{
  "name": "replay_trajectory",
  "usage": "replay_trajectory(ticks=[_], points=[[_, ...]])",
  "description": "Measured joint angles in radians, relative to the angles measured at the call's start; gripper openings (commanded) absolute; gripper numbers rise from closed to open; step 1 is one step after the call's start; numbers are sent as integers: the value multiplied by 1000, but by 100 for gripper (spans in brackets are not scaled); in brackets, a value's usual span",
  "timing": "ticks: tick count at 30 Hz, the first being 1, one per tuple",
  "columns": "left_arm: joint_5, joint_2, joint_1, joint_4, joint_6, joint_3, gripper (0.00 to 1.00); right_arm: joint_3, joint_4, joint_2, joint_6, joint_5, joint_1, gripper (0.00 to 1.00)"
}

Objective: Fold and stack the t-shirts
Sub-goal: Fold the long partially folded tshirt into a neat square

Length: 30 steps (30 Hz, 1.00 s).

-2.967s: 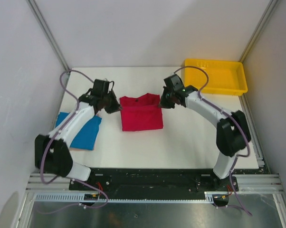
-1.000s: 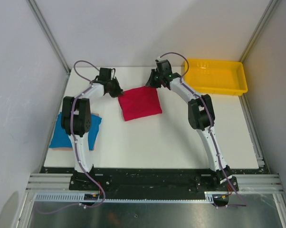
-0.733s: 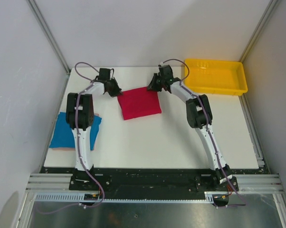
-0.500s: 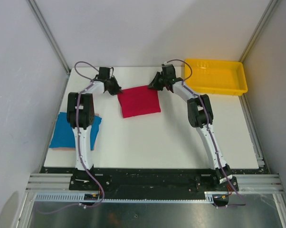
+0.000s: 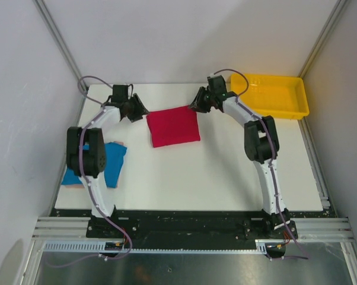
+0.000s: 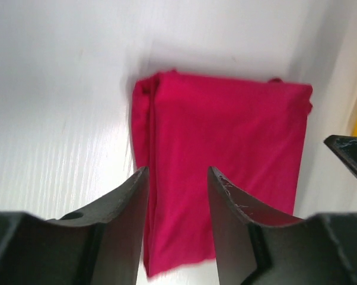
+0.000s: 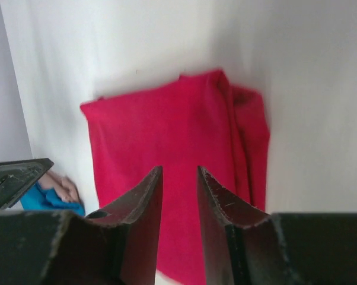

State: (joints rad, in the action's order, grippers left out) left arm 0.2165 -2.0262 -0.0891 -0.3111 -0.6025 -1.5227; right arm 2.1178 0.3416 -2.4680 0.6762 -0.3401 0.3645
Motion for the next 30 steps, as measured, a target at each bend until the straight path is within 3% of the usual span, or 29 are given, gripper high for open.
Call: replay_trajectory(ticks=[8, 13, 30], points=[[-58, 338, -84, 18, -27, 370, 33, -475, -47, 394, -26, 57, 7, 34], [-77, 392, -164, 17, -28, 500, 28, -659, -48, 462, -55, 84, 18, 34], [-135, 334, -190, 49, -5, 554, 31, -710, -49, 461, -129, 164, 71, 33]])
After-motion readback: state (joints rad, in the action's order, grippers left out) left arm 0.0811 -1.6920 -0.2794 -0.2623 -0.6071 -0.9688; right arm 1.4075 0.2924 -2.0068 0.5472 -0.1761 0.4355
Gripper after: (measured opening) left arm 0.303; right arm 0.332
